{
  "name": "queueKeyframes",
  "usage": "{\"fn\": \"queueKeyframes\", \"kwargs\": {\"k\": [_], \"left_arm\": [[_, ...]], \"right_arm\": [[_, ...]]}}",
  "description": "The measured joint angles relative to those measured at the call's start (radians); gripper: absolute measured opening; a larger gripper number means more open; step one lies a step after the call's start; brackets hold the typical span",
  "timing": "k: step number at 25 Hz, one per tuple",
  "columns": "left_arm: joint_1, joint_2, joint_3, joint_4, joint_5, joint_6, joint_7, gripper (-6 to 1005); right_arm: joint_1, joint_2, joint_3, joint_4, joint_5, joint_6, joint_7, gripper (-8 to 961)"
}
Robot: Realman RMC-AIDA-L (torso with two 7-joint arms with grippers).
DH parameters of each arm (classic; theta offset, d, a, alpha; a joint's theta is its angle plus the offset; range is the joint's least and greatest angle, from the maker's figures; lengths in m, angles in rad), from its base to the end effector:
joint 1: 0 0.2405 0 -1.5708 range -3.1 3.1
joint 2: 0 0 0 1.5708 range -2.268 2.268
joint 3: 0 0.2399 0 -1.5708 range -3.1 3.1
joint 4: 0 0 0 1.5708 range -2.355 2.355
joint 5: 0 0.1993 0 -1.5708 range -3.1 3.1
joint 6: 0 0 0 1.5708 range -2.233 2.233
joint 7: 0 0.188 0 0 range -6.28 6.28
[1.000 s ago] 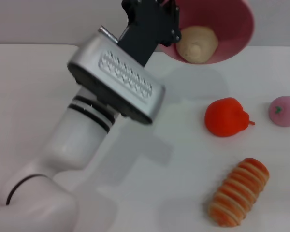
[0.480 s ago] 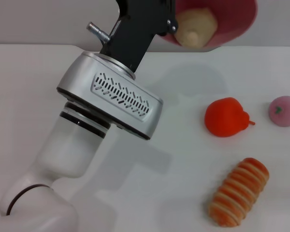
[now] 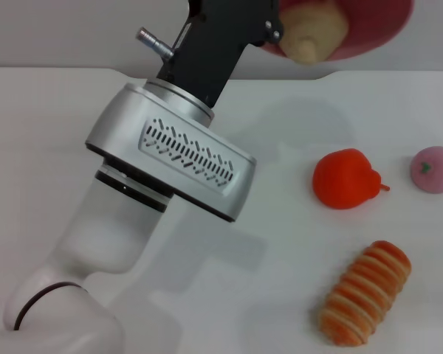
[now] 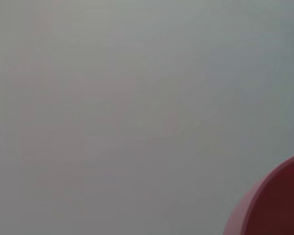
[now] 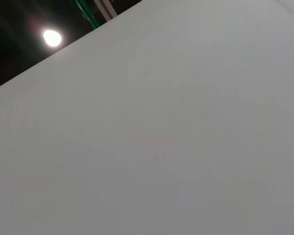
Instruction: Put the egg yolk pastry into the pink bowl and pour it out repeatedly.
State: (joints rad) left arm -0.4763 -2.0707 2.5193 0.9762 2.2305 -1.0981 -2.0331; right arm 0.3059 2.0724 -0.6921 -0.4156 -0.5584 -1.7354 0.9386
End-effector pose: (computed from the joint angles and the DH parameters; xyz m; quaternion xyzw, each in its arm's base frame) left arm -0.0489 0.3386 -0.0519 -0.6886 0.2054 -0.2907 0.6318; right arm 0.2589 0.3029 0.1696 -0.5318 0.1006 0.6387 0.5469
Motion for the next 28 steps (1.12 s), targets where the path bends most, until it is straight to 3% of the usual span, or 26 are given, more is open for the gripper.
{"fn": "queueKeyframes", "kwargs": {"k": [22,26,28], "left_arm": [[0.024,0.004,-0.008,-0.008,0.016,-0.05,-0.017,34],[0.018,0.004,-0.036,-0.013,0.011,-0.005,-0.053,34],[0.016,0.005,-0.101,-0.005,0.01,0.091,-0.129,34]], "right_arm": [[-0.002,0.003,-0.024,0.003,0.0,-0.004,0.0,636],[0.001,0.003,-0.025,0.003,0.0,-0.001,0.0,634],[0.001,0.002,-0.025,0.003,0.0,0.001,0.004,633]]}}
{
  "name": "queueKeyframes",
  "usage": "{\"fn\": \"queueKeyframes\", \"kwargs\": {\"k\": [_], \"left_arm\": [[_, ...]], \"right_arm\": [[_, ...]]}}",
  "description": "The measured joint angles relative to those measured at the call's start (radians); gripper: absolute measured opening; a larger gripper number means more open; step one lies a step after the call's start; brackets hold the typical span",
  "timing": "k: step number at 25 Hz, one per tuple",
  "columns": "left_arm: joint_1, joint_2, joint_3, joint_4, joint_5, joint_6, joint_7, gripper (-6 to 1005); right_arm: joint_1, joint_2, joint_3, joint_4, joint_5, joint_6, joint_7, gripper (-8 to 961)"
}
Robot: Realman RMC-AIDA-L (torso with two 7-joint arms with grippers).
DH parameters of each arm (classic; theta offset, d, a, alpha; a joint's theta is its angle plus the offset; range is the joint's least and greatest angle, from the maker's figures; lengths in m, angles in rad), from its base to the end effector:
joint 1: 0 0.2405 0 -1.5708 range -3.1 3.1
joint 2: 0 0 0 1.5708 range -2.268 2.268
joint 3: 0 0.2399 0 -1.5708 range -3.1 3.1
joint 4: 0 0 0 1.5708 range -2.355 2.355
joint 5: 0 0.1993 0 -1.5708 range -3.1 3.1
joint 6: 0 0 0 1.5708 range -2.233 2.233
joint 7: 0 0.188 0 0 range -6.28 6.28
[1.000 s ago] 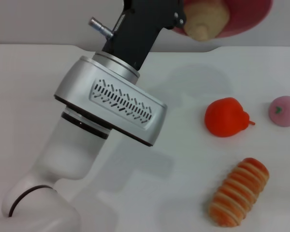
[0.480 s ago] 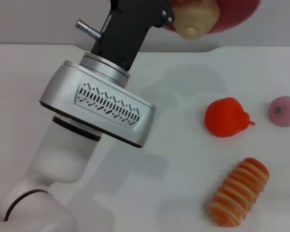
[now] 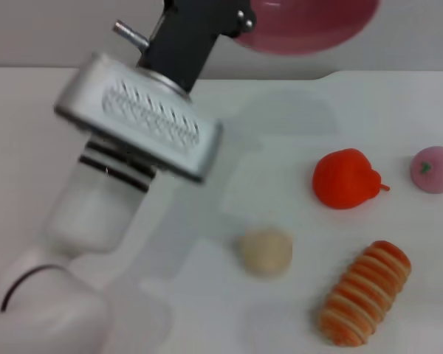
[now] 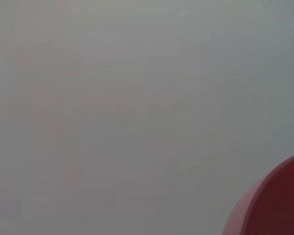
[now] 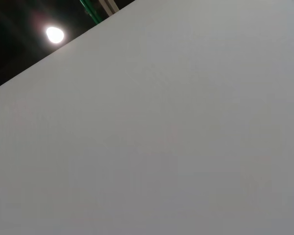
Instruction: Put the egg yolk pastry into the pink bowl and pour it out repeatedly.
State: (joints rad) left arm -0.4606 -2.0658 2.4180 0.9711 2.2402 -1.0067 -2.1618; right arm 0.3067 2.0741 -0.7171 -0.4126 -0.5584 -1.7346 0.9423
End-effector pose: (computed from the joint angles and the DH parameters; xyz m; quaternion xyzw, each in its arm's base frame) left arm -0.0661 0.3611 -0.0425 -0.7065 0.1408 -0.2918 0.6292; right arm 0.2560 0.3047 0.1639 -0.5394 0.1054 0.6406 0.5363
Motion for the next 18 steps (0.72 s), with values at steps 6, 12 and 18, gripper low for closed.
{"fn": "queueKeyframes", "kwargs": {"k": [6,12,18], "left_arm": [[-0.018,0.004,-0.297,0.117,-0.002,0.588,-0.163,34],[-0.211,0.003,-0.675,0.067,-0.006,1.329,-0.279,34],[-0.361,0.008,-0.934,-0.098,-0.005,1.681,-0.279,34]], "right_arm": [[-0.001,-0.013,-0.012,-0.067,-0.057,-0.004,0.188,630],[0.001,-0.026,-0.013,-0.526,-0.347,-0.155,0.626,627],[0.078,-0.061,-0.014,-0.985,-0.63,-0.283,1.006,624]]}}
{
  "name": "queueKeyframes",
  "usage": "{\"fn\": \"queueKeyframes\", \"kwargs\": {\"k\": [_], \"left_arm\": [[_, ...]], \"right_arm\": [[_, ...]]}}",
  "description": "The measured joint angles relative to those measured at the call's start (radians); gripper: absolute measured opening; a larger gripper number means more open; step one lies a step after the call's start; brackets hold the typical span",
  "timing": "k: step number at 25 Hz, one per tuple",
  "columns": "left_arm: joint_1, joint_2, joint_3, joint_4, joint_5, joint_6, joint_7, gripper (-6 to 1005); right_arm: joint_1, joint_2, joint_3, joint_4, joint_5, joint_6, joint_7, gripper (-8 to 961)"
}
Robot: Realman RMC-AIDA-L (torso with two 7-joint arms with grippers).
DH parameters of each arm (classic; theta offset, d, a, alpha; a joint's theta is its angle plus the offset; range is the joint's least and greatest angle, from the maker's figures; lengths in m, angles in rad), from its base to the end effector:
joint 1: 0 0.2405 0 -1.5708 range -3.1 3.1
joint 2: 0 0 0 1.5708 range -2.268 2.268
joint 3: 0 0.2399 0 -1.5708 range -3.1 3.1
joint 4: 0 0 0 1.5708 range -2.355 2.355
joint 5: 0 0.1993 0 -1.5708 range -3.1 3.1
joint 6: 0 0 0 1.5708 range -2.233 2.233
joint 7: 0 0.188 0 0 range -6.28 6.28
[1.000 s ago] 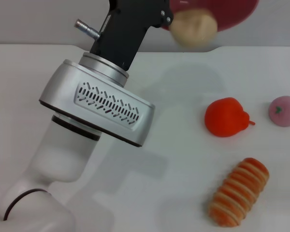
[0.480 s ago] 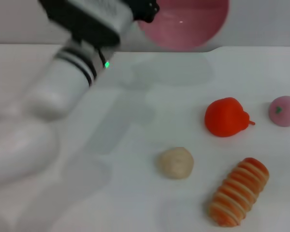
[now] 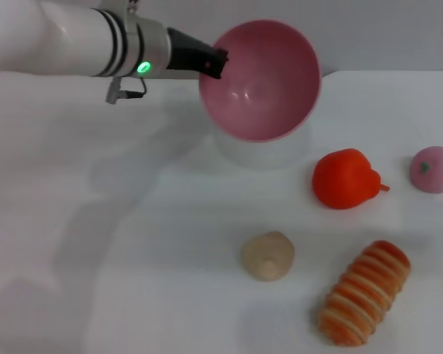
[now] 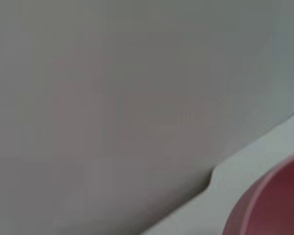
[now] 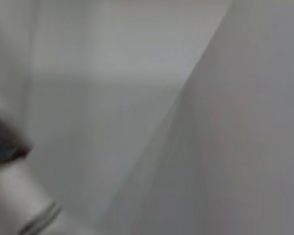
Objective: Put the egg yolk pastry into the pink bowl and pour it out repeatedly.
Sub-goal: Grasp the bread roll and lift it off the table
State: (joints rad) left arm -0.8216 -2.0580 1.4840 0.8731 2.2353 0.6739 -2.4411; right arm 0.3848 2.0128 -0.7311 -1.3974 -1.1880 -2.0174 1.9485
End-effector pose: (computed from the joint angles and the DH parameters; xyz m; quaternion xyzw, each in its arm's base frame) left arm -0.1228 0.4639 -0.0664 -0.9034 -0.2706 -0.0720 0.3248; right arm 0.0859 0.2528 0.1466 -0.8883 -0.0023 0.4570 0.0453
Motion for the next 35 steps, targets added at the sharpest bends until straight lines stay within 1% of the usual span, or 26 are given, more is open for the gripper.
{"fn": "queueKeyframes", "kwargs": {"k": [2,4,5,7,9,10,12,14,15,16,18,19,23,25,27,31,35], "left_arm": [[-0.005,0.005,-0.061,-0.006,0.004,0.059,0.001,34],[-0.005,0.011,-0.119,-0.005,0.011,0.11,0.002,34],[-0.004,0.013,-0.15,-0.003,0.015,0.131,0.002,34],[-0.002,0.021,-0.197,-0.002,0.021,0.164,0.002,34],[0.001,0.03,-0.225,-0.005,0.025,0.187,0.001,34],[0.002,0.033,-0.228,-0.006,0.025,0.192,-0.001,34],[0.004,0.039,-0.232,-0.007,0.025,0.2,-0.007,34],[0.004,0.04,-0.238,-0.008,0.025,0.209,-0.009,34],[0.004,0.039,-0.241,-0.008,0.025,0.21,-0.009,34],[0.003,0.038,-0.243,-0.007,0.025,0.211,-0.009,34],[0.003,0.035,-0.246,-0.005,0.025,0.209,-0.009,34],[0.003,0.033,-0.246,-0.005,0.025,0.208,-0.009,34],[-0.002,0.021,-0.247,-0.009,0.025,0.204,-0.003,34],[-0.003,0.015,-0.248,-0.009,0.025,0.203,0.0,34],[-0.003,0.014,-0.248,-0.009,0.025,0.202,0.0,34],[0.001,0.009,-0.245,-0.012,0.024,0.193,0.001,35],[0.004,0.007,-0.243,-0.012,0.022,0.192,0.001,35]], "right_arm": [[0.056,-0.019,-0.003,-0.134,-0.129,-0.064,0.142,623],[0.123,-0.034,-0.026,-0.224,-0.274,-0.126,0.251,622],[0.154,-0.039,-0.057,-0.258,-0.35,-0.148,0.293,621],[0.187,-0.043,-0.13,-0.284,-0.477,-0.159,0.34,620],[0.222,-0.042,-0.241,-0.279,-0.649,-0.157,0.372,619],[0.238,-0.036,-0.289,-0.262,-0.734,-0.154,0.377,619],[0.27,-0.003,-0.366,-0.203,-0.895,-0.135,0.362,618],[0.3,0.043,-0.428,-0.128,-1.06,-0.092,0.323,617],[0.309,0.058,-0.465,-0.093,-1.121,-0.057,0.31,616],[0.313,0.066,-0.524,-0.046,-1.18,0.007,0.304,616],[0.315,0.065,-0.646,0.039,-1.229,0.14,0.313,615],[0.317,0.063,-0.69,0.074,-1.241,0.208,0.323,614],[0.331,0.064,-0.838,0.172,-1.287,0.429,0.363,612],[0.334,0.066,-0.906,0.197,-1.297,0.531,0.393,611],[0.333,0.067,-0.972,0.212,-1.303,0.616,0.418,610],[0.329,0.069,-1.089,0.237,-1.305,0.743,0.45,608],[0.335,0.071,-1.157,0.294,-1.263,0.788,0.454,606]]}}
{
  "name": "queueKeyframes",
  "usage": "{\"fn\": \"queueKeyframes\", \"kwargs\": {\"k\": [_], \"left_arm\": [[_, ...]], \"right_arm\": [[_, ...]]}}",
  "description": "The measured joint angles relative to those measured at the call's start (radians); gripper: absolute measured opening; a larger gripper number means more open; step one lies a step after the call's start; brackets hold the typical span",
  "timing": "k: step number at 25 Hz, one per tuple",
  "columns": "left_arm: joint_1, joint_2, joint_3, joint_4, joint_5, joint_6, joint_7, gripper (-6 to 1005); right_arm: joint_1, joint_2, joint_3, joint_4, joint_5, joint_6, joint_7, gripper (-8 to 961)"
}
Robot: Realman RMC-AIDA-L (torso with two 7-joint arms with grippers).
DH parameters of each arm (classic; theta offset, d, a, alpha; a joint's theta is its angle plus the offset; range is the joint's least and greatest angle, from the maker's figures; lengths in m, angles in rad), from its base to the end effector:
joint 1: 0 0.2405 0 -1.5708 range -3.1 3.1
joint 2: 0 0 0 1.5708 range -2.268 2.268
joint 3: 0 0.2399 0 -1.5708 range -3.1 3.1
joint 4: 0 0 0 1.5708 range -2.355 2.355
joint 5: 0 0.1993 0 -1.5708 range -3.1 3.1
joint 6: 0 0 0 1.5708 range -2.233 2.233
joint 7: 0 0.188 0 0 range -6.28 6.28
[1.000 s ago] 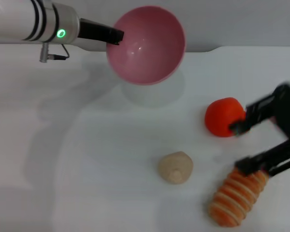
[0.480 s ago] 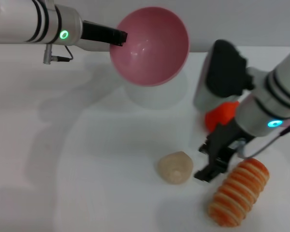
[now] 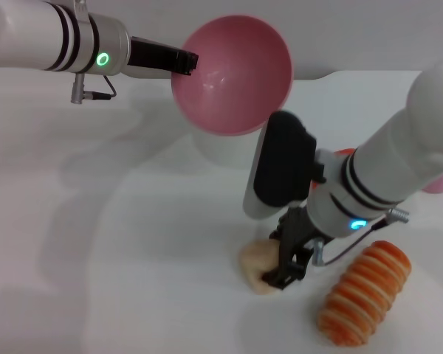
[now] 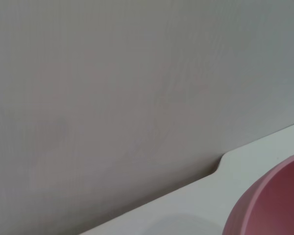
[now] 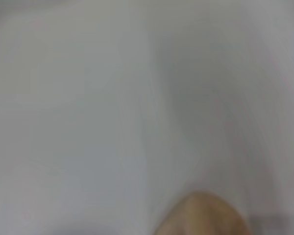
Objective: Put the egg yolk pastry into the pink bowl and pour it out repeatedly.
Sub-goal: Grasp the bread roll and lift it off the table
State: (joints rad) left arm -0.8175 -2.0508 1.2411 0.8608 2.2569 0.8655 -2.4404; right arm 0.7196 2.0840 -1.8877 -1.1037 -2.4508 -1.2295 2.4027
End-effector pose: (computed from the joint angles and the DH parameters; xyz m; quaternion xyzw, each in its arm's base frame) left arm -0.1466 0.4639 -0.0387 -0.8807 -0.3579 -0.0875 0.2976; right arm 0.1700 0.3204 -0.1354 -0.9654 0.0942 -0.2287 0.0825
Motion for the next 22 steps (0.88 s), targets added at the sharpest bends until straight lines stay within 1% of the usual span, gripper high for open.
{"fn": "queueKeyframes", "kwargs": {"k": [5,12,15,19,22], "left_arm": [[0.005,-0.002,0.002,-0.001,-0.004,-0.004,0.0,35],[0.006,-0.004,0.004,-0.002,-0.005,-0.014,0.0,35],[0.006,-0.004,0.005,-0.008,-0.005,-0.018,0.001,35],[0.013,-0.005,0.005,-0.012,-0.005,-0.02,0.002,35],[0.017,-0.005,0.004,-0.014,-0.005,-0.021,0.002,35]], "right_arm": [[0.013,0.0,-0.049,0.048,0.023,0.02,0.03,604],[-0.007,-0.001,-0.058,0.016,0.015,0.018,0.037,600],[-0.012,-0.003,-0.059,0.001,0.01,0.013,0.04,462],[-0.03,-0.007,-0.038,-0.053,0.008,0.0,0.04,426],[-0.066,-0.009,0.027,-0.157,0.008,-0.043,0.039,403]]}}
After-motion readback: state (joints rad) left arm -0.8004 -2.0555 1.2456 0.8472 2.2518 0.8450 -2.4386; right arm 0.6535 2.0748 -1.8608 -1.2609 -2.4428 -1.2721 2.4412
